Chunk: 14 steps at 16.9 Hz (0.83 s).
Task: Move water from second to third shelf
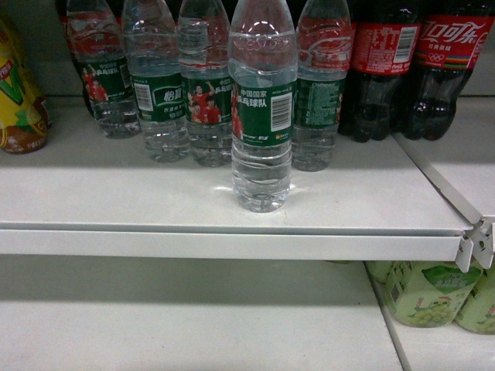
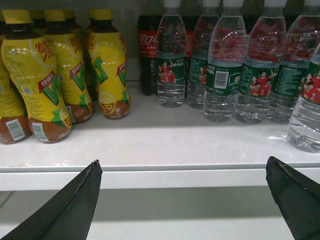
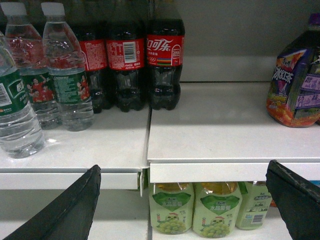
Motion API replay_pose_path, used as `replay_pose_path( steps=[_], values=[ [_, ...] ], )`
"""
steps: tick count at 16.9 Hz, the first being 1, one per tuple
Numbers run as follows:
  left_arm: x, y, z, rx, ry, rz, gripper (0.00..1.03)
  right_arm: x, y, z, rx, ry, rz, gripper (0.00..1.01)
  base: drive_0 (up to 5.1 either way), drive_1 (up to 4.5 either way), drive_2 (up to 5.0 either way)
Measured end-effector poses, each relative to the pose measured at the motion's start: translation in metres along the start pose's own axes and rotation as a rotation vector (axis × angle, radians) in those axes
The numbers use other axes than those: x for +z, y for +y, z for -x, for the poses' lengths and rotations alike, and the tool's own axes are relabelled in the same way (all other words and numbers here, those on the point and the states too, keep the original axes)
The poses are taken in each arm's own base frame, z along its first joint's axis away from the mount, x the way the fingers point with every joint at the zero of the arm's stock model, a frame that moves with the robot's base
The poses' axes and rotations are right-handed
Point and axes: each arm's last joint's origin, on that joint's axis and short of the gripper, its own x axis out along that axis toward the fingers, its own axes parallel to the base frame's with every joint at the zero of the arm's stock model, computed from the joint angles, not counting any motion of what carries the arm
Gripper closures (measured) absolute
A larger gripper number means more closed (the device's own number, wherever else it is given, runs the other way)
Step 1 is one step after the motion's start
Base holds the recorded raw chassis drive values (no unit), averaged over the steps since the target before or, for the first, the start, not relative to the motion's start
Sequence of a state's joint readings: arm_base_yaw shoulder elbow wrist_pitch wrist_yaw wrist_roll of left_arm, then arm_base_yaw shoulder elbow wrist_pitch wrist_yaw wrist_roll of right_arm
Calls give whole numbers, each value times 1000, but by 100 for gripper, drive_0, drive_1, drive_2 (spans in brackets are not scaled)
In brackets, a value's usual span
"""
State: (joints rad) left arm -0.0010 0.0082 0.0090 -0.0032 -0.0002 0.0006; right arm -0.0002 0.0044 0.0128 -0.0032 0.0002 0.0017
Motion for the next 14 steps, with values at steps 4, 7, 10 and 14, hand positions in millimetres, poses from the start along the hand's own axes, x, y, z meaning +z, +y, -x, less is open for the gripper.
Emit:
replay_pose_path(
  steps=[4, 7, 10, 14],
  values=[
    [0, 0, 0, 0, 0, 0, 5, 0, 0, 0, 0, 0, 0, 3, 0, 0, 0],
    [0, 0, 0, 0, 0, 0, 5, 0, 0, 0, 0, 0, 0, 3, 0, 0, 0],
    [0, 0, 0, 0, 0, 0, 5, 0, 0, 0, 0, 0, 0, 3, 0, 0, 0],
    [0, 0, 0, 0, 0, 0, 5, 0, 0, 0, 0, 0, 0, 3, 0, 0, 0]
  ],
)
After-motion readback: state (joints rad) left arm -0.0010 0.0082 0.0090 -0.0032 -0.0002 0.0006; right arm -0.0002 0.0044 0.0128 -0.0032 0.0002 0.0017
